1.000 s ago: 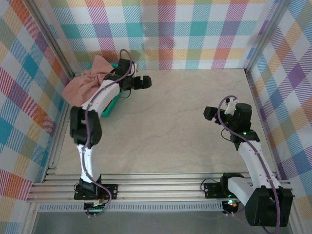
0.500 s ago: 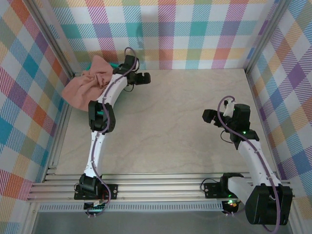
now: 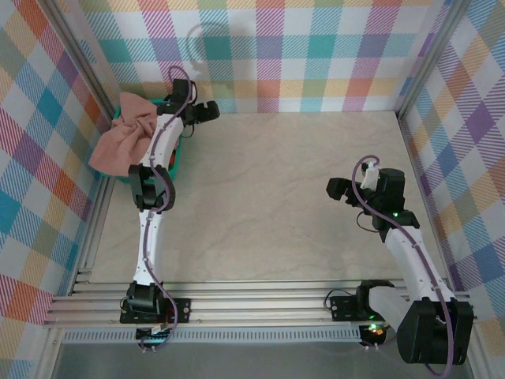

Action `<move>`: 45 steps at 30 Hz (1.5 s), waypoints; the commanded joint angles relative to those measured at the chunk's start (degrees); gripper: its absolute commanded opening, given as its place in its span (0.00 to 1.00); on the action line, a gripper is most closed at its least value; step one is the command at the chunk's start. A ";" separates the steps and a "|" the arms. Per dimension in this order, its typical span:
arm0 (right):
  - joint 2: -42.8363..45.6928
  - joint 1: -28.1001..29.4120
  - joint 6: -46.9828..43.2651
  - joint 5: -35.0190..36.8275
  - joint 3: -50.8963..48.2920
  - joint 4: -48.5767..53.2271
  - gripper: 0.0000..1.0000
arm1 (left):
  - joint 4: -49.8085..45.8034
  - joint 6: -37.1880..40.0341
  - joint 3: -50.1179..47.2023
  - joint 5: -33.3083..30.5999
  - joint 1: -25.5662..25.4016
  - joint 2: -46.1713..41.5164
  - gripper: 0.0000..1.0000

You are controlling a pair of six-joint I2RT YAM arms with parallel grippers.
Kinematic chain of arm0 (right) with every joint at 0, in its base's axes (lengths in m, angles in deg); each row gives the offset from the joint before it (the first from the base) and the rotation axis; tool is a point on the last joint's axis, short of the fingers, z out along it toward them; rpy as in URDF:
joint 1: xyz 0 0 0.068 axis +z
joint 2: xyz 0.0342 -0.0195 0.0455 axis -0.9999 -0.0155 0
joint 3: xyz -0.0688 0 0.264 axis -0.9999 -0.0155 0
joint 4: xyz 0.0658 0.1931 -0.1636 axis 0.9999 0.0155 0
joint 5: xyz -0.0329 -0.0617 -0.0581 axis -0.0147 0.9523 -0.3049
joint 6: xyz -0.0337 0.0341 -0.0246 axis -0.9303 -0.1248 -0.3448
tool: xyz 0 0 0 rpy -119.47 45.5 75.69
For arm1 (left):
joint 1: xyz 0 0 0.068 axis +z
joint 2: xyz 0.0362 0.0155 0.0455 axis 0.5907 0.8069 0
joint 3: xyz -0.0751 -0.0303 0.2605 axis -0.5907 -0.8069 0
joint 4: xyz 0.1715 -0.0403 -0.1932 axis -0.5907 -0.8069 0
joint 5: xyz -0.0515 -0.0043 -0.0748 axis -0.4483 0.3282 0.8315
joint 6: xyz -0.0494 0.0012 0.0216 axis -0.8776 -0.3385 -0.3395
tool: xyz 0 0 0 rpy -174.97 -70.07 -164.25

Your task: Fold and stack the shorts

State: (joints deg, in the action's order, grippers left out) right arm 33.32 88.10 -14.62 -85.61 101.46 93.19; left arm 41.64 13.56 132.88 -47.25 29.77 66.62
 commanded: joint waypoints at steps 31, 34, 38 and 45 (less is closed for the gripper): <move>2.12 0.28 6.38 -7.69 0.56 3.44 0.99 | -23.39 15.55 -16.75 -33.32 -4.03 -16.22 0.59; 2.08 0.29 6.16 -7.59 0.21 3.49 1.00 | -24.23 14.86 -14.40 -34.29 -3.50 -14.23 0.59; 1.67 0.27 6.27 -7.79 0.17 3.62 1.00 | -22.77 15.06 -14.54 -34.35 -2.97 -15.05 0.58; 0.80 0.31 6.87 -8.28 0.30 3.50 1.00 | -21.76 15.57 -14.93 -34.09 -1.63 -15.66 0.57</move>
State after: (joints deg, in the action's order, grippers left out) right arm 34.39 88.10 -8.41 -92.21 101.50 95.83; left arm 19.65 28.89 116.95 -80.36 26.93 52.10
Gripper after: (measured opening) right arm 0.994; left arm 0.569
